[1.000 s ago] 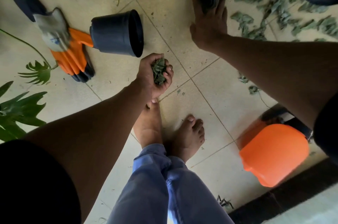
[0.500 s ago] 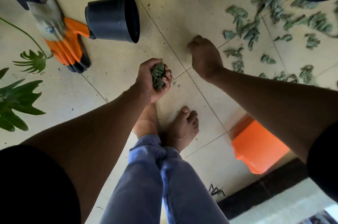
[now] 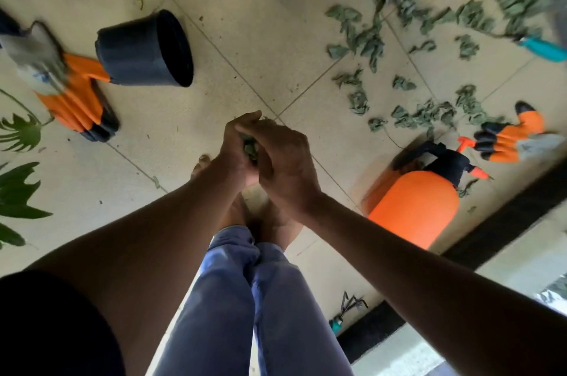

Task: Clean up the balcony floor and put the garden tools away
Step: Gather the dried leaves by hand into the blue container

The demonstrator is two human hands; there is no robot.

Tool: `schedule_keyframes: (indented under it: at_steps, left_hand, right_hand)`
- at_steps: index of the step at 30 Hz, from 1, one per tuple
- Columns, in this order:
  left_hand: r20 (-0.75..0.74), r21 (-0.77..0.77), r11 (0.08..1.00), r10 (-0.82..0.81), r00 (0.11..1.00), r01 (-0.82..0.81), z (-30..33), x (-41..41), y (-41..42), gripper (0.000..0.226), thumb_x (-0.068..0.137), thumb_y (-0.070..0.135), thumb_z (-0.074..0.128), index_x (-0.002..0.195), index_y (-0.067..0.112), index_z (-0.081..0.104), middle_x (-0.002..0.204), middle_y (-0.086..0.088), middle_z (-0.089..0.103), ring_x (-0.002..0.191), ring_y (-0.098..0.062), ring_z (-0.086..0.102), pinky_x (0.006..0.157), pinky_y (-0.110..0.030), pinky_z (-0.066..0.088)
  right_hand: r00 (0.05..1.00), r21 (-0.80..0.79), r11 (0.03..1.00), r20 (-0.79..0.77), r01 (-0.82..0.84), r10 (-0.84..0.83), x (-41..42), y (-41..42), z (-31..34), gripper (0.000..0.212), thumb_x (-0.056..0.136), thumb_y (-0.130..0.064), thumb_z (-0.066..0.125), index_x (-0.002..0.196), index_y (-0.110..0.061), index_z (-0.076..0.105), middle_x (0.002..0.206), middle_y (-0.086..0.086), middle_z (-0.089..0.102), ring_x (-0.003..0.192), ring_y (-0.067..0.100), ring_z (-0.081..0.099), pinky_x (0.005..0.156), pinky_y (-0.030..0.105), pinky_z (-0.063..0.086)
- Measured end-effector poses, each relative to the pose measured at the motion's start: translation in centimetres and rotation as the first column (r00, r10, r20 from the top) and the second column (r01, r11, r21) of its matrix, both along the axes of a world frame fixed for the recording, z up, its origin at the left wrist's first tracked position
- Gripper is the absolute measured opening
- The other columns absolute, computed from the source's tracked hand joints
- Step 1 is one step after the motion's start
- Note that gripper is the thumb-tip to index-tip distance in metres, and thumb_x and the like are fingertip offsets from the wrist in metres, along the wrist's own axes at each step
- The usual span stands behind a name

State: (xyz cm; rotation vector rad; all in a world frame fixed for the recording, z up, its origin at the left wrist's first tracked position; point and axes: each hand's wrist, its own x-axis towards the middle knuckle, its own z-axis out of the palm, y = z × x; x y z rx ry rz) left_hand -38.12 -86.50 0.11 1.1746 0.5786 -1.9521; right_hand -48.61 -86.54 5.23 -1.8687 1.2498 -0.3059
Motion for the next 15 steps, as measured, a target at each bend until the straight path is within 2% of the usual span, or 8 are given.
schedule_keyframes:
  at_steps: [3, 7, 10, 12, 15]
  left_hand:
    - [-0.003, 0.006, 0.997, -0.071, 0.997, 0.071, -0.2, -0.3, -0.4, 0.047, 0.096, 0.039, 0.049, 0.058, 0.016, 0.064, 0.061, 0.0, 0.061, 0.061, -0.017, 0.063, 0.07, -0.029, 0.05]
    - [-0.058, 0.038, 0.997, -0.066, 0.996, 0.068, 0.0, -1.1, -0.9, 0.031, 0.097, 0.039, 0.053, 0.076, 0.017, 0.059, 0.079, 0.0, 0.063, 0.074, -0.017, 0.066, 0.081, -0.025, 0.05]
    - [-0.052, 0.04, 0.992, -0.116, 0.992, 0.118, 0.0, -2.0, -1.4, 0.025, 0.093, 0.038, 0.058, 0.085, 0.015, 0.064, 0.085, 0.0, 0.063, 0.078, -0.017, 0.067, 0.073, -0.024, 0.055]
    - [-0.033, 0.005, 0.985, -0.17, 0.985, 0.17, 0.1, -2.8, -1.7, 0.023, 0.092, 0.035, 0.06, 0.092, 0.013, 0.065, 0.086, -0.001, 0.061, 0.081, -0.018, 0.063, 0.074, -0.024, 0.052]
    - [0.035, -0.023, 0.986, -0.167, 0.985, 0.168, 0.0, -3.8, -2.1, 0.014, 0.09, 0.028, 0.061, 0.084, 0.014, 0.062, 0.08, -0.002, 0.055, 0.077, -0.018, 0.054, 0.069, -0.025, 0.047]
  right_hand:
    - [0.964, -0.094, 0.995, -0.262, 0.015, -0.039, -0.5, 0.8, 0.1, 0.054, 0.077, -0.006, 0.056, 0.128, -0.019, 0.064, 0.111, -0.004, 0.07, 0.114, 0.018, 0.06, 0.094, 0.044, 0.042]
    - [0.931, -0.212, 0.977, -0.362, -0.025, -0.055, -2.2, 1.1, -0.2, 0.036, 0.083, -0.014, 0.061, 0.116, -0.024, 0.071, 0.129, -0.009, 0.065, 0.134, 0.021, 0.049, 0.096, 0.045, 0.037]
    - [0.895, -0.213, 0.971, -0.446, -0.105, -0.001, -3.9, 1.3, -0.9, 0.036, 0.082, -0.015, 0.064, 0.116, -0.023, 0.072, 0.142, -0.001, 0.058, 0.139, 0.03, 0.045, 0.098, 0.048, 0.038]
    - [0.892, -0.21, 0.971, -0.451, -0.114, 0.008, -4.6, 1.2, -0.8, 0.04, 0.079, -0.013, 0.067, 0.118, -0.021, 0.073, 0.143, 0.005, 0.057, 0.139, 0.033, 0.045, 0.099, 0.049, 0.039]
    - [0.953, -0.259, 0.966, -0.293, 0.003, -0.082, -5.4, 0.3, 0.3, 0.041, 0.083, -0.011, 0.064, 0.123, -0.017, 0.071, 0.139, 0.011, 0.058, 0.132, 0.034, 0.049, 0.099, 0.044, 0.04]
